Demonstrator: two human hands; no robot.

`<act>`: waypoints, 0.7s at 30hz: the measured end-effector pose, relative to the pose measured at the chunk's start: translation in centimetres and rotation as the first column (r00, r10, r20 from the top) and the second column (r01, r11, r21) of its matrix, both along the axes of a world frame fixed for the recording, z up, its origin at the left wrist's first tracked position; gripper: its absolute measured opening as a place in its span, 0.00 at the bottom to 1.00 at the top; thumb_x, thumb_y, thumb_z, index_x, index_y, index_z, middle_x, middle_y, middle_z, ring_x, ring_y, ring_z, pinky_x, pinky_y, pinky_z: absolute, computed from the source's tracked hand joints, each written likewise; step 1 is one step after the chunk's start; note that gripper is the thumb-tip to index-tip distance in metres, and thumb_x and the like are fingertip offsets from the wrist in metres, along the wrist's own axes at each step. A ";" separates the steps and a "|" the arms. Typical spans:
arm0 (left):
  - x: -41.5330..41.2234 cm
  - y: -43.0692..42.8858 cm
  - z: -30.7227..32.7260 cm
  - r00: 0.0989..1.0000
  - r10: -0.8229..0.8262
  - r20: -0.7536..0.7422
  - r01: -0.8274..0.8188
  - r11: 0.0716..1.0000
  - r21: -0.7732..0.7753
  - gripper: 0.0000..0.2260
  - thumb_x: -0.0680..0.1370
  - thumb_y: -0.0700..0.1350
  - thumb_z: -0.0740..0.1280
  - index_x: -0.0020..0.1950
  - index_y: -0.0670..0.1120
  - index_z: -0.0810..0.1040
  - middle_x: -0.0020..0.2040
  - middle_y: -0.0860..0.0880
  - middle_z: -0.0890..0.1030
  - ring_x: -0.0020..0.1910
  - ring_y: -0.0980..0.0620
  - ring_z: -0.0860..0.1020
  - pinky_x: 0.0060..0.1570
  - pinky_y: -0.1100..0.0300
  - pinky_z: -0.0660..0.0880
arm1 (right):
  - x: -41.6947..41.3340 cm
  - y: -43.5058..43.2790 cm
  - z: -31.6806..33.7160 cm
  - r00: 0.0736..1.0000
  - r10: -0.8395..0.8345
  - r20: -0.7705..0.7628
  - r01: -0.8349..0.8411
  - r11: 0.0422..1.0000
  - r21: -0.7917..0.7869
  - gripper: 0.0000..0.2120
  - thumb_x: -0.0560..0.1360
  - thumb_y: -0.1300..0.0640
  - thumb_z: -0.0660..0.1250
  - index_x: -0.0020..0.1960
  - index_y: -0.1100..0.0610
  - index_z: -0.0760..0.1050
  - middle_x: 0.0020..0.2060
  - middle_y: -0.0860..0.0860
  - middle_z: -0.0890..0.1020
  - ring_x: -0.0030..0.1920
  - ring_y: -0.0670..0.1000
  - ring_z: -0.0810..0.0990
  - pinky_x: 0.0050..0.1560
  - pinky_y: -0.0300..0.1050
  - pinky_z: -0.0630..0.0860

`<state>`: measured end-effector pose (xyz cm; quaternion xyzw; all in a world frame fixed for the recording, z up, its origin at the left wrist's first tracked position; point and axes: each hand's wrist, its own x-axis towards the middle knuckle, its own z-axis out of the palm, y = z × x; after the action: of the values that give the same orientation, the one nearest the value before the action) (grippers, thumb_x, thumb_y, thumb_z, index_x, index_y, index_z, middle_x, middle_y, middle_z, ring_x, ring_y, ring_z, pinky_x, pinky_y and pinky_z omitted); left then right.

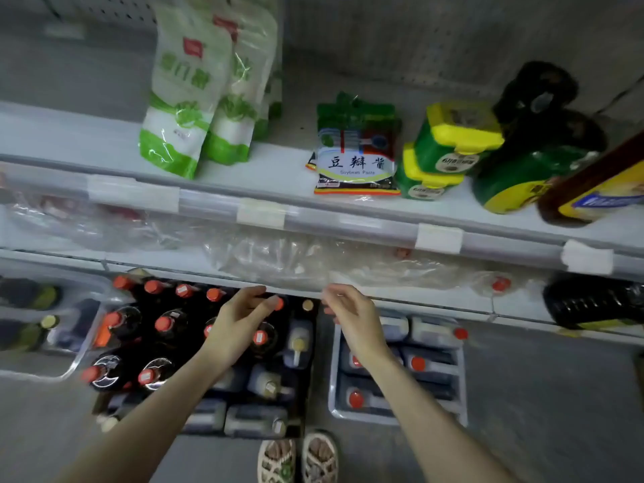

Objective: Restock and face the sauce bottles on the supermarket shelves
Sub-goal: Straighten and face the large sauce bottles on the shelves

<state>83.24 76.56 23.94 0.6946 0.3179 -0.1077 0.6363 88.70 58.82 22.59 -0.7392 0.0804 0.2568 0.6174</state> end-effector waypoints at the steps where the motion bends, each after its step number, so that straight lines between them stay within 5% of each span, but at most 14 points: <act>1: -0.3 0.5 -1.9 1.000 0.008 -0.017 -0.008 1.000 0.004 0.13 0.78 0.43 0.67 0.62 0.44 0.75 0.48 0.52 0.80 0.43 0.63 0.79 0.41 0.70 0.74 | 0.0 0.4 -1.9 1.000 0.007 -0.009 -0.007 1.000 -0.010 0.02 0.77 0.56 0.67 0.48 0.50 0.77 0.41 0.45 0.83 0.43 0.42 0.81 0.45 0.31 0.72; 7: -0.9 3.4 -12.2 0.995 0.053 -0.083 -0.054 0.999 -0.005 0.16 0.78 0.44 0.67 0.64 0.42 0.74 0.49 0.51 0.80 0.46 0.62 0.77 0.45 0.69 0.72 | -0.8 3.9 -13.7 0.997 -0.015 -0.081 0.012 0.999 -0.045 0.10 0.76 0.55 0.69 0.57 0.57 0.78 0.46 0.51 0.83 0.48 0.46 0.80 0.50 0.37 0.73; 15: -1.8 9.2 -23.4 0.995 0.045 -0.088 -0.040 0.997 0.059 0.19 0.76 0.48 0.70 0.66 0.50 0.72 0.63 0.50 0.76 0.62 0.52 0.75 0.65 0.53 0.71 | -2.3 8.9 -25.1 0.990 -0.093 -0.103 0.082 0.991 -0.109 0.21 0.75 0.53 0.70 0.66 0.55 0.73 0.58 0.47 0.78 0.58 0.46 0.77 0.50 0.29 0.72; 18: -1.0 10.3 -26.2 0.999 0.013 -0.045 -0.011 0.999 0.038 0.23 0.75 0.46 0.71 0.69 0.47 0.70 0.66 0.51 0.73 0.65 0.53 0.72 0.67 0.54 0.69 | -2.3 10.4 -27.8 0.994 -0.087 -0.061 0.080 0.991 -0.104 0.25 0.73 0.48 0.72 0.68 0.48 0.72 0.54 0.37 0.77 0.60 0.42 0.76 0.60 0.36 0.72; 21: 0.4 10.9 -28.6 0.999 -0.046 -0.005 0.047 0.998 0.031 0.26 0.74 0.42 0.72 0.70 0.45 0.68 0.65 0.52 0.72 0.66 0.55 0.71 0.65 0.61 0.67 | -2.0 11.1 -30.6 0.999 -0.038 -0.031 0.034 0.990 -0.134 0.32 0.66 0.36 0.72 0.68 0.41 0.70 0.59 0.40 0.79 0.62 0.42 0.76 0.66 0.45 0.72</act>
<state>83.64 87.47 -4.69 0.7115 0.3047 -0.1190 0.6219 86.67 69.95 -7.98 -0.7729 0.1211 0.2519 0.5696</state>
